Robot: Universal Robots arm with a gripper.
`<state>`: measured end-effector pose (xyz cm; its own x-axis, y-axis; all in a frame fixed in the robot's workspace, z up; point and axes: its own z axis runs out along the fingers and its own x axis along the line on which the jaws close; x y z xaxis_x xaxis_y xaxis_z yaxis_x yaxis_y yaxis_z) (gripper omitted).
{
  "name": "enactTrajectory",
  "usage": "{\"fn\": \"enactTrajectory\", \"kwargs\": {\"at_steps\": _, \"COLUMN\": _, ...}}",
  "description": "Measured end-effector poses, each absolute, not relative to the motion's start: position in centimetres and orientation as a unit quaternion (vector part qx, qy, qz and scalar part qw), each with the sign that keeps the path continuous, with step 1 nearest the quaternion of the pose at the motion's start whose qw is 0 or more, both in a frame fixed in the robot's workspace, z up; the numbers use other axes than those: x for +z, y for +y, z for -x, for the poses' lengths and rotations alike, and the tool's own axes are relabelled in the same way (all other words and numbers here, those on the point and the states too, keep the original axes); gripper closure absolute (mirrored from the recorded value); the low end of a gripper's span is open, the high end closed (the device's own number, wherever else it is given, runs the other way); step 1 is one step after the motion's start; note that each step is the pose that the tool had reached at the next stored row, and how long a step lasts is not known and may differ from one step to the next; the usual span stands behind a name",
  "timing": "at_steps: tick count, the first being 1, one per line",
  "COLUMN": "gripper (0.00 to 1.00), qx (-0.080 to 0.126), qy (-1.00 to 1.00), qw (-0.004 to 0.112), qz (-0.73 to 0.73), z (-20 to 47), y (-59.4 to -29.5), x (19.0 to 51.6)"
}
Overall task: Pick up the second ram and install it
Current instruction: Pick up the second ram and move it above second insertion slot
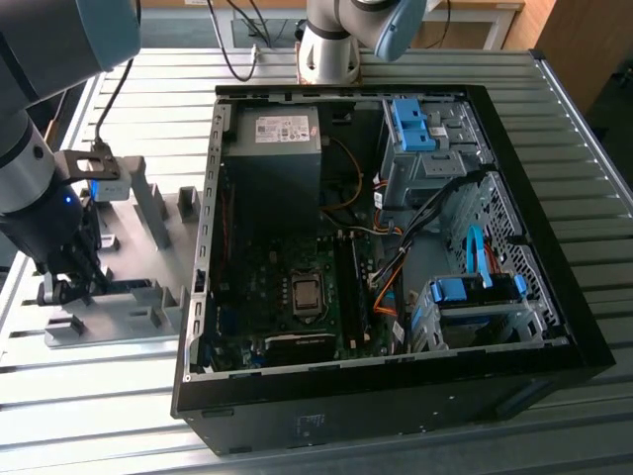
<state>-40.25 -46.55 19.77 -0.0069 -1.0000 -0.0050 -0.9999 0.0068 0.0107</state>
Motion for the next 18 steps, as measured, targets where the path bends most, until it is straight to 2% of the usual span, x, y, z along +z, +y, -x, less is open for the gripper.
{"fn": "enactTrajectory", "kwargs": {"at_steps": 18, "gripper": 0.86, "qx": -0.006, "qy": -0.71, "qw": 0.002, "qz": -0.705, "z": 40.25, "y": -46.55, "x": 20.09}}
